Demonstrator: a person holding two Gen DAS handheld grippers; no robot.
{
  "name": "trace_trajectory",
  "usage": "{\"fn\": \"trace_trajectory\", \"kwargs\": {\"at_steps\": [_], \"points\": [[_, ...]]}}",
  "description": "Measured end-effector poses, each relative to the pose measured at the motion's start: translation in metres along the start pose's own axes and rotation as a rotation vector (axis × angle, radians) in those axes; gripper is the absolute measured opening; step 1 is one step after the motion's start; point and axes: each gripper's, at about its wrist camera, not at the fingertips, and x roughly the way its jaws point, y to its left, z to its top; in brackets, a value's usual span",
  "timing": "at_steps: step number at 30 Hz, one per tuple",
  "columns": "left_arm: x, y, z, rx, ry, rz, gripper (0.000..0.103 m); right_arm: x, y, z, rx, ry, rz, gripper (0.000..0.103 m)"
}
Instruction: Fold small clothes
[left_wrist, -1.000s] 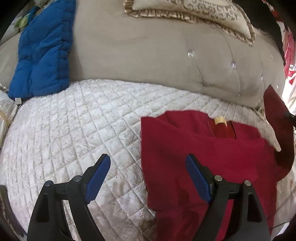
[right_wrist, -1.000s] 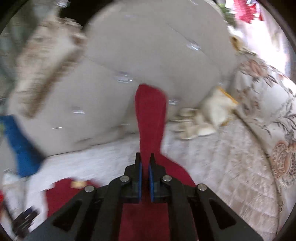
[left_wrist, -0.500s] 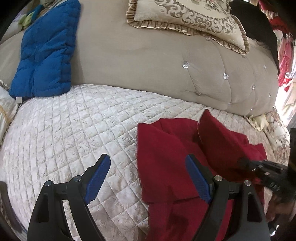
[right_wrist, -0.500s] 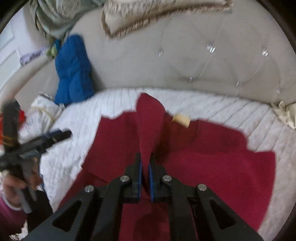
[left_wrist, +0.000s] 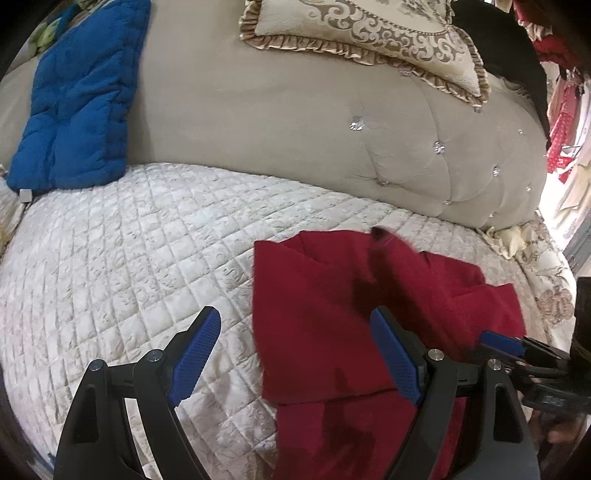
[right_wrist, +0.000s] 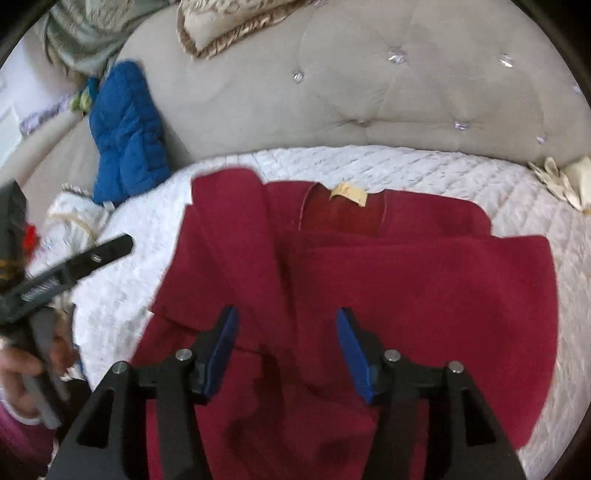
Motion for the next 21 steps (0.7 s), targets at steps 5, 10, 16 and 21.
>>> {"fn": "trace_trajectory", "kwargs": {"at_steps": [5, 10, 16, 21], "points": [[0.01, 0.004, 0.003, -0.064, 0.024, -0.057, 0.065, -0.035, -0.003, -0.011, 0.016, -0.068, -0.02, 0.069], [0.029, -0.008, 0.003, -0.02, 0.051, -0.039, 0.065, -0.076, -0.03, -0.024, 0.088, -0.165, -0.134, 0.078], [0.063, -0.032, -0.002, 0.053, 0.114, -0.051, 0.046, -0.104, -0.092, -0.035, 0.245, -0.211, -0.273, 0.08], [0.073, -0.053, 0.0, 0.127, 0.159, -0.097, 0.0, -0.085, -0.13, -0.034, 0.327, -0.18, -0.268, 0.081]]}}
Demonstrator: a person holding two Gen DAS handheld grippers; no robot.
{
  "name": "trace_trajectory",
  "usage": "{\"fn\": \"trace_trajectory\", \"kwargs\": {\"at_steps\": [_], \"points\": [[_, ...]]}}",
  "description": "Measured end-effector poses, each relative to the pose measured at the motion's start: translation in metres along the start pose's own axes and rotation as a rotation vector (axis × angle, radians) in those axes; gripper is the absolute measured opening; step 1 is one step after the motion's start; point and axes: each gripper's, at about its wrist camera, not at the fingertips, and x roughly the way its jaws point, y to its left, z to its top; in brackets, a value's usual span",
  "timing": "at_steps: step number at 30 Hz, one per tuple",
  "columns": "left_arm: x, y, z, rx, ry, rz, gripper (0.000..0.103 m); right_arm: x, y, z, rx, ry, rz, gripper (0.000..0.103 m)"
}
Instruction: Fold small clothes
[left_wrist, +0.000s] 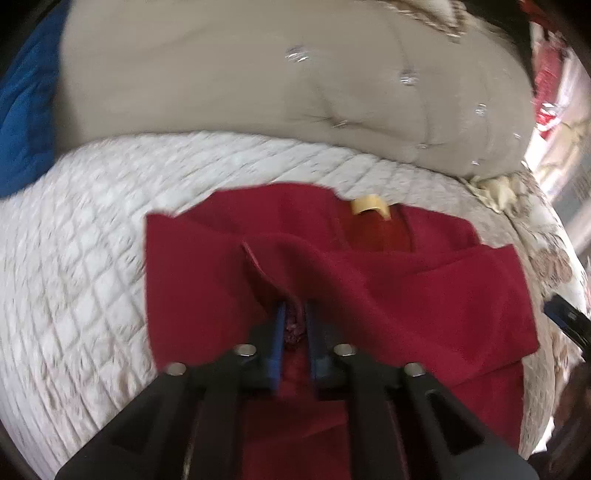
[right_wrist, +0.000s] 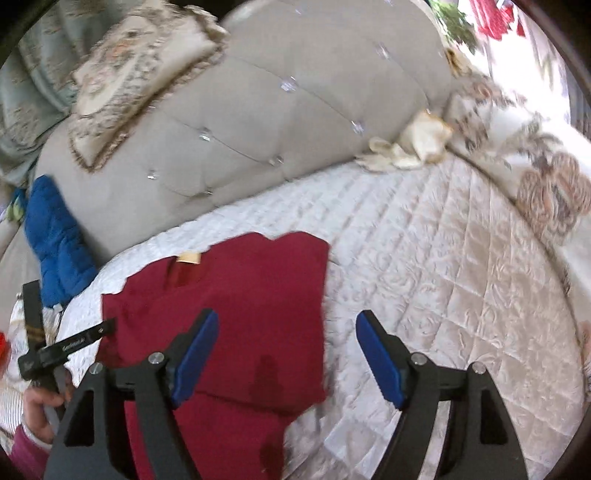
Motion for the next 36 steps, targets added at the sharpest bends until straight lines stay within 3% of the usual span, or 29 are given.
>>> {"fn": "trace_trajectory", "kwargs": {"at_steps": [3, 5, 7, 10, 15, 17, 18, 19, 21, 23, 26, 30, 34, 36], "points": [[-0.03, 0.002, 0.013, 0.017, -0.094, -0.009, 0.0, 0.018, -0.008, 0.008, 0.053, 0.047, 0.019, 0.081], [-0.053, 0.015, 0.019, -0.024, -0.15, -0.04, 0.0, 0.024, -0.006, 0.011, 0.048, 0.052, 0.026, 0.081], [-0.062, 0.024, 0.019, -0.031, -0.172, -0.021, 0.0, 0.029, 0.0, 0.012, 0.021, 0.065, 0.014, 0.081], [-0.052, 0.034, 0.01, -0.032, -0.135, 0.03, 0.0, 0.04, 0.006, 0.012, -0.004, 0.092, 0.007, 0.081], [-0.026, 0.04, -0.01, -0.061, -0.057, 0.046, 0.0, 0.063, 0.004, 0.003, 0.021, 0.147, 0.024, 0.079], [-0.023, 0.04, -0.013, -0.064, -0.047, 0.055, 0.0, 0.067, 0.008, 0.003, -0.02, 0.128, 0.004, 0.033], [-0.023, 0.041, -0.015, -0.066, -0.042, 0.057, 0.0, 0.064, 0.01, 0.004, -0.041, 0.102, -0.01, 0.021], [-0.022, 0.042, -0.016, -0.07, -0.036, 0.063, 0.0, 0.061, 0.012, 0.005, -0.056, 0.073, -0.015, 0.02], [-0.018, 0.044, -0.018, -0.08, -0.024, 0.073, 0.0, 0.057, 0.018, 0.006, -0.093, 0.034, -0.059, 0.02], [-0.014, 0.047, -0.021, -0.099, 0.0, 0.087, 0.0, 0.064, 0.021, 0.001, -0.133, 0.06, -0.117, 0.021], [-0.018, 0.05, -0.025, -0.116, 0.007, 0.102, 0.002, 0.049, 0.017, -0.001, -0.108, 0.031, -0.175, 0.04], [-0.036, 0.048, -0.025, -0.111, -0.056, 0.14, 0.014, 0.011, 0.026, 0.001, -0.118, -0.017, -0.122, 0.042], [-0.037, 0.043, -0.021, -0.091, -0.09, 0.164, 0.018, 0.014, 0.052, -0.021, -0.236, 0.089, -0.053, 0.042], [-0.031, 0.042, -0.02, -0.088, -0.077, 0.165, 0.018, 0.034, 0.054, -0.034, -0.265, 0.167, -0.104, 0.042]]}}
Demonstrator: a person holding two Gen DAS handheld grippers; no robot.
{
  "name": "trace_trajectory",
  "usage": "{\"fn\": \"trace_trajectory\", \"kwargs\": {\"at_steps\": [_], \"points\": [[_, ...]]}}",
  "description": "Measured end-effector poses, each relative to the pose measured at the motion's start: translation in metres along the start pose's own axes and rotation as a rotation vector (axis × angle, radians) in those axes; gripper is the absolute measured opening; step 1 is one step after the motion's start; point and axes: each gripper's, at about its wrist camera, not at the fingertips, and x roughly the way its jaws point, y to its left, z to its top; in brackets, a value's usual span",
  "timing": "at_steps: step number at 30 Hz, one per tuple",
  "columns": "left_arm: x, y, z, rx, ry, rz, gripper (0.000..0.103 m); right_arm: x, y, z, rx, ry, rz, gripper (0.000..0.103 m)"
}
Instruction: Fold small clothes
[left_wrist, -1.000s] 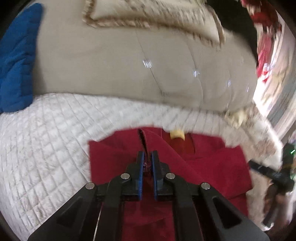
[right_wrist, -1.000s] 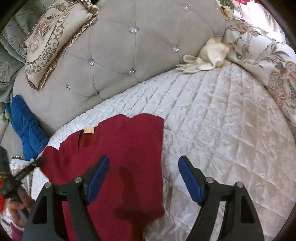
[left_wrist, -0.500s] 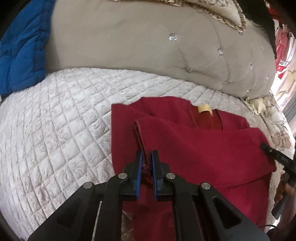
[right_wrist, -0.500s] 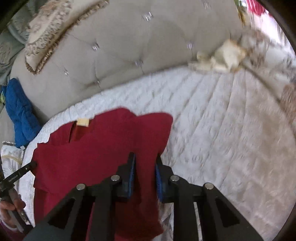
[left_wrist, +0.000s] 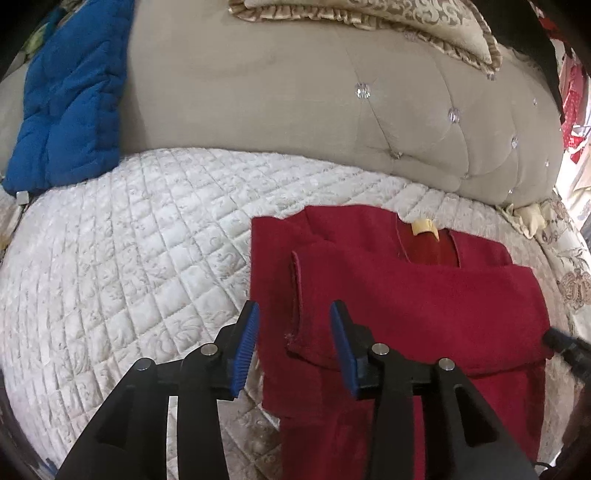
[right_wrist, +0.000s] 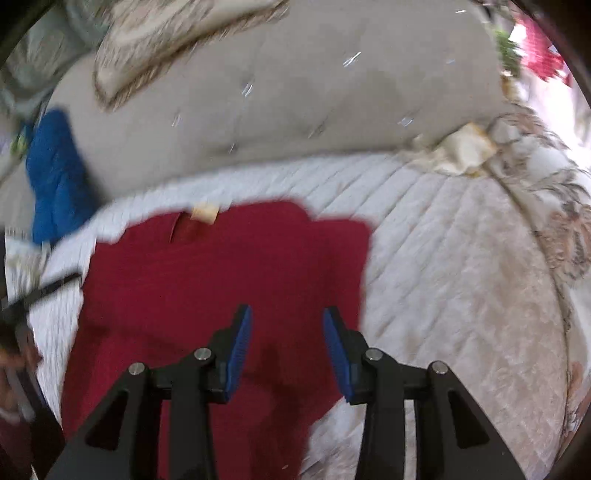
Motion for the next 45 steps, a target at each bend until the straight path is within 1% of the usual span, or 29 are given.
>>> {"fn": "trace_trajectory", "kwargs": {"at_steps": [2, 5, 6, 7, 8, 9, 11, 13, 15, 18, 20, 22, 26, 28, 29, 33, 34, 36, 38, 41, 44, 45], "points": [[0.009, -0.002, -0.002, 0.007, 0.014, 0.009, 0.018, 0.017, -0.003, -0.005, 0.008, 0.056, -0.034, 0.038], [0.023, -0.003, -0.006, 0.024, 0.048, 0.029, 0.018, 0.004, -0.002, 0.004, 0.021, 0.025, -0.017, 0.037], [0.026, -0.003, -0.006, 0.024, 0.053, 0.029, 0.018, -0.002, -0.002, 0.007, 0.025, -0.003, -0.003, 0.038], [0.028, -0.002, -0.006, 0.022, 0.054, 0.027, 0.018, -0.009, -0.002, 0.011, 0.033, -0.041, 0.004, 0.042], [0.029, -0.002, -0.006, 0.018, 0.052, 0.024, 0.018, -0.011, -0.002, 0.014, 0.039, -0.062, 0.004, 0.046], [0.029, -0.001, -0.005, 0.014, 0.051, 0.022, 0.018, -0.012, -0.001, 0.021, 0.047, -0.083, 0.002, 0.051], [0.031, -0.001, -0.004, 0.01, 0.051, 0.019, 0.018, -0.008, 0.001, 0.03, 0.05, -0.097, 0.003, 0.052], [0.034, -0.001, -0.004, 0.013, 0.054, 0.021, 0.018, 0.006, 0.001, 0.04, 0.044, -0.096, -0.007, 0.052], [0.036, -0.002, -0.004, 0.016, 0.056, 0.022, 0.018, 0.026, -0.003, 0.048, 0.046, -0.08, -0.061, 0.052], [0.038, -0.002, -0.004, 0.02, 0.055, 0.023, 0.019, 0.048, -0.008, 0.053, 0.059, -0.052, -0.086, 0.049], [0.039, -0.002, -0.003, 0.023, 0.055, 0.025, 0.02, 0.05, -0.006, 0.055, 0.035, -0.062, -0.097, 0.049], [0.04, -0.001, -0.003, 0.022, 0.058, 0.022, 0.02, 0.044, -0.004, 0.056, 0.027, -0.049, -0.101, 0.049], [0.033, 0.004, -0.004, 0.01, 0.059, 0.009, 0.02, 0.01, -0.004, 0.041, 0.032, -0.056, -0.069, 0.053], [0.027, 0.007, -0.008, 0.004, 0.059, 0.001, 0.02, -0.001, -0.004, 0.027, 0.026, -0.037, -0.093, 0.069], [0.023, 0.008, -0.011, 0.0, 0.058, -0.002, 0.02, -0.002, -0.007, 0.018, 0.04, -0.016, -0.101, 0.071], [0.008, 0.01, -0.022, -0.004, 0.058, -0.011, 0.02, 0.015, -0.025, -0.004, 0.119, 0.075, -0.074, 0.072], [0.004, 0.01, -0.024, 0.003, 0.063, -0.011, 0.02, 0.012, -0.027, -0.004, 0.133, 0.063, -0.067, 0.071], [-0.009, 0.011, -0.031, 0.021, 0.06, -0.012, 0.02, -0.009, -0.028, -0.007, 0.171, 0.02, -0.072, 0.072], [-0.021, 0.013, -0.039, 0.029, 0.052, -0.009, 0.02, -0.024, -0.026, -0.012, 0.17, -0.01, -0.063, 0.072], [-0.037, 0.017, -0.053, 0.036, 0.049, -0.025, 0.02, -0.039, -0.024, -0.029, 0.165, 0.01, -0.055, 0.072], [-0.052, 0.021, -0.069, 0.043, 0.052, -0.034, 0.02, -0.051, -0.021, -0.049, 0.177, 0.023, 0.018, 0.072], [-0.056, 0.023, -0.074, 0.04, 0.053, -0.041, 0.02, -0.054, -0.019, -0.054, 0.172, 0.026, 0.03, 0.072]]}}
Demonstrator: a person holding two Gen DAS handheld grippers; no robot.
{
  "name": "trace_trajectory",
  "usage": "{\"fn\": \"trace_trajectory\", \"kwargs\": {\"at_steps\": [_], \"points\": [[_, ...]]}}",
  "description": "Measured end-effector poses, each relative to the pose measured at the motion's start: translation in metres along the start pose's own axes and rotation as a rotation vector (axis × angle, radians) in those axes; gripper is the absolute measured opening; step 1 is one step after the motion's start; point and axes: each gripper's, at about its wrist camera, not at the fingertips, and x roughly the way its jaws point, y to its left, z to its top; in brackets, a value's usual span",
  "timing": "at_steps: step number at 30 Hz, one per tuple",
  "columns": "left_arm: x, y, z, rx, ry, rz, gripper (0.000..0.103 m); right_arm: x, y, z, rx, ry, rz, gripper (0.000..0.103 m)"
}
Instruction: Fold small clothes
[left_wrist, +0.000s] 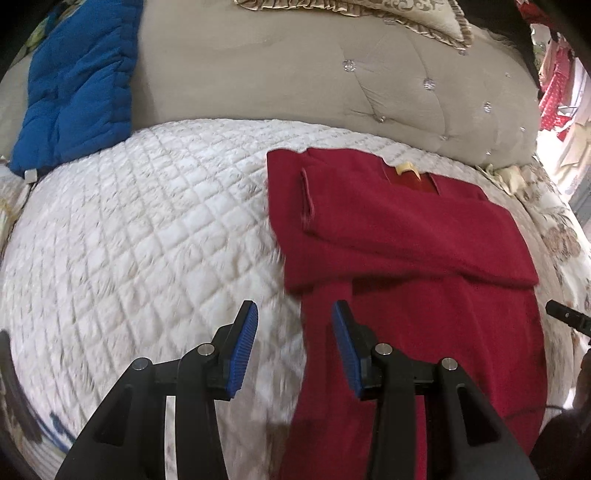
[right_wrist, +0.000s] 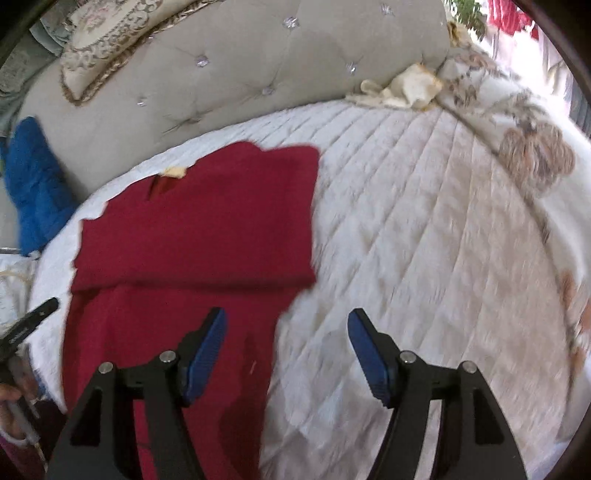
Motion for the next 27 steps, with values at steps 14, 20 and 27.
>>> {"fn": "trace_trajectory", "kwargs": {"at_steps": [14, 20, 27], "points": [[-0.05, 0.007, -0.059, -0.007, 0.01, -0.036, 0.02, -0.038, -0.012, -0.035, 0.012, -0.068, -0.093, 0.002], [-0.059, 0.007, -0.083, 0.001, 0.032, -0.051, 0.02, -0.064, 0.012, -0.074, -0.093, -0.031, 0.008, 0.07], [-0.06, 0.01, -0.111, 0.027, 0.075, -0.035, 0.02, -0.05, 0.026, -0.131, -0.111, 0.076, 0.068, 0.07]]}}
